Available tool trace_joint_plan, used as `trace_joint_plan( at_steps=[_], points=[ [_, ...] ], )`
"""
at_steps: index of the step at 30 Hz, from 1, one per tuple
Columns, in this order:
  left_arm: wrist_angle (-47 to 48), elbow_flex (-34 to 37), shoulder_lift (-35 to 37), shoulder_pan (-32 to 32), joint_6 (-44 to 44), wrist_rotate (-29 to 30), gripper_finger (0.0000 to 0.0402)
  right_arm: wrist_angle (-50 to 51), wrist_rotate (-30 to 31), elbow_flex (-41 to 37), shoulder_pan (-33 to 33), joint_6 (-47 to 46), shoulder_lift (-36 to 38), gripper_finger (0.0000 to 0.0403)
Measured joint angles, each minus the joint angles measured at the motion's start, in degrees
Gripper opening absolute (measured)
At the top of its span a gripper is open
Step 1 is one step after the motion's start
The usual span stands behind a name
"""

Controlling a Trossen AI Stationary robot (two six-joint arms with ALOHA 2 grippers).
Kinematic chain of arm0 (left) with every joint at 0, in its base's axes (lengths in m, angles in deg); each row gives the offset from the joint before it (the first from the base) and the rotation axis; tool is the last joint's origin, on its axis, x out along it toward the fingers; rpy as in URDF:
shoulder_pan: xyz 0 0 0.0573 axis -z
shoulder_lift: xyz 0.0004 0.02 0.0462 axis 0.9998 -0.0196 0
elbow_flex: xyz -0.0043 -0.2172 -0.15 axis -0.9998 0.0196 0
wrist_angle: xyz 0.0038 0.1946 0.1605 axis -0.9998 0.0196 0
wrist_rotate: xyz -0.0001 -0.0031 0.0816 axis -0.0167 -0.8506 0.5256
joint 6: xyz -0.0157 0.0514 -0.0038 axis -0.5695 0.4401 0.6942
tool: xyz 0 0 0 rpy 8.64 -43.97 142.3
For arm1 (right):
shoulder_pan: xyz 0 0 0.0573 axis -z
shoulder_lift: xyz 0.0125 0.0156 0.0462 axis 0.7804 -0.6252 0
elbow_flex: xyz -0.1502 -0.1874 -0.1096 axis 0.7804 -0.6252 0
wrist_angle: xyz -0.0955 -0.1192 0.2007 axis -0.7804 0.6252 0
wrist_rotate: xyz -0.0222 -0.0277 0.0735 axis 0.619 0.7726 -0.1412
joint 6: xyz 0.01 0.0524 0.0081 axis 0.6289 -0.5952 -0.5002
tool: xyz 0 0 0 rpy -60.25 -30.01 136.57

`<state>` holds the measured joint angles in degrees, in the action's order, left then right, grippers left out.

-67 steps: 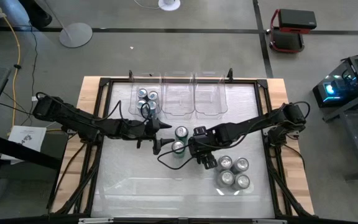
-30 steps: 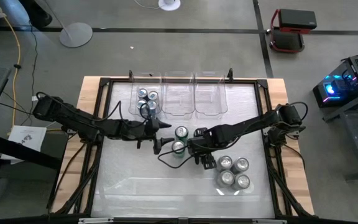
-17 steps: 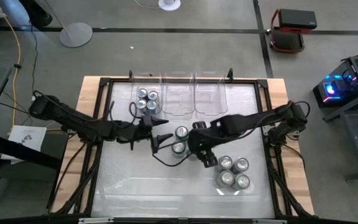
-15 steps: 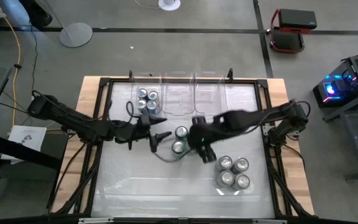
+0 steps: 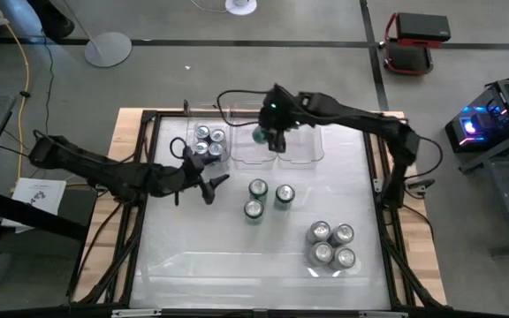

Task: Sort soda cans
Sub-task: Put the bottom right green soda can into the center transparent bin

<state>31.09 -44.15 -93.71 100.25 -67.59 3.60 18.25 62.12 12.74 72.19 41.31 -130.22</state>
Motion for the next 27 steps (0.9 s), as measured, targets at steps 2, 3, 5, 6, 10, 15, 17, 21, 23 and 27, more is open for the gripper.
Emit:
trace_joint_plan(
  at_steps=[2,3,5,6,10,15,17,21,23,27],
  points=[
    [0.85,0.00,0.70,-2.13,0.06,-2.36,0.0310,-0.19,-3.32,1.80,1.12,2.99,-3.10,0.0293],
    [1.29,0.00,1.00,-3.18,0.44,-2.82,0.0310,0.54,-4.56,3.01,1.29,4.59,-4.68,0.0293],
    [1.05,0.00,1.57,-5.43,1.66,-3.25,0.0310,4.33,-4.72,5.59,1.10,7.76,-7.88,0.0293],
    [0.82,0.00,1.92,-6.49,2.43,-3.25,0.0310,6.99,-4.44,6.77,0.87,8.94,-9.23,0.0293],
    [-2.02,0.00,2.35,-9.74,8.70,-3.29,0.0310,11.21,-4.49,9.20,-0.23,14.33,-11.74,0.0293],
    [-5.09,0.00,2.37,-11.92,16.38,-7.80,0.0310,12.48,-5.06,8.04,-0.68,19.95,-13.97,0.0293],
    [-5.75,0.00,2.37,-12.29,16.54,-8.87,0.0310,12.50,-6.01,7.91,-0.68,20.54,-14.83,0.0293],
    [-5.76,0.00,2.37,-12.50,16.12,-9.43,0.0310,12.06,-9.43,8.15,-0.32,21.98,-16.27,0.0300],
    [-6.00,0.00,2.37,-12.52,17.11,-9.40,0.0310,11.97,-9.86,8.11,-0.21,22.67,-17.70,0.0302],
    [-6.85,0.00,2.35,-13.18,19.50,-9.29,0.0310,12.00,-9.54,8.15,-0.27,23.01,-18.15,0.0304]
  ],
)
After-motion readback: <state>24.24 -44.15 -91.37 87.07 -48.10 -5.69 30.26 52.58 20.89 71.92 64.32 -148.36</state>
